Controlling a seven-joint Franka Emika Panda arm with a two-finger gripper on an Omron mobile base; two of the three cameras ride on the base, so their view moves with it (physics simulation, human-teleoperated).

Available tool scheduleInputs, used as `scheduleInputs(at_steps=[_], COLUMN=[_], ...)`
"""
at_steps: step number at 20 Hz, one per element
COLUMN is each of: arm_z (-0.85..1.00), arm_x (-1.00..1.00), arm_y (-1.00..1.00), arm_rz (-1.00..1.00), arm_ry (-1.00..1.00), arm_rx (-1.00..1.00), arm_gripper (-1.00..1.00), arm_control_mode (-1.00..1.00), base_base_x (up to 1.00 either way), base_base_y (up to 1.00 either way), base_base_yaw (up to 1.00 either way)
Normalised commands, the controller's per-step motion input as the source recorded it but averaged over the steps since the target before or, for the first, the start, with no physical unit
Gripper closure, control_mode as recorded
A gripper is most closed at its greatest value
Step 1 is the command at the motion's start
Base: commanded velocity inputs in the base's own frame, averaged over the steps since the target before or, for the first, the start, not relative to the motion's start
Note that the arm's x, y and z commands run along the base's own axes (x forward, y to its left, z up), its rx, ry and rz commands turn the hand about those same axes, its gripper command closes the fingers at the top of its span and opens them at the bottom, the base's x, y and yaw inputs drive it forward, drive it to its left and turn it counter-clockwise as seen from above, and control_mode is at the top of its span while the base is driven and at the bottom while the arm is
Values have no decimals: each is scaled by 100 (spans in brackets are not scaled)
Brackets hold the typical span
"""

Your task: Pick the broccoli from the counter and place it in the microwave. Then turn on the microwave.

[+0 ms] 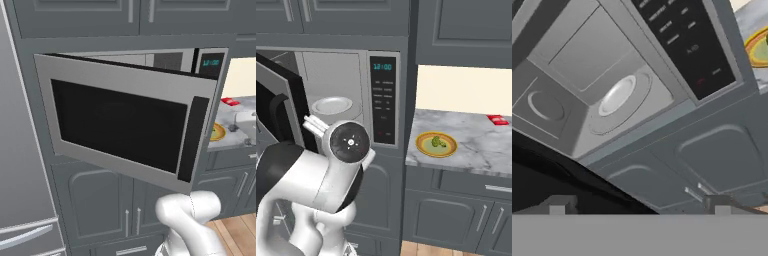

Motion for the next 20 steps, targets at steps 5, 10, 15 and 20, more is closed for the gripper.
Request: scheduleInputs(at_steps=[5,10,15,20], arm_z=[-3,0,0,0], arm_x=[64,45,33,28], arm_y=[12,30,34,29], arm_rz=[7,8,11,19], arm_ry=[0,4,8,12], arm_rx=[25,19,17,20], arm_gripper=[-100,-100,-100,-100], arm_control_mode=[-100,-100,-100,-100], base_base_x=[0,0,0,0], base_base_y=[0,0,0,0], base_base_yaw=[0,0,0,0])
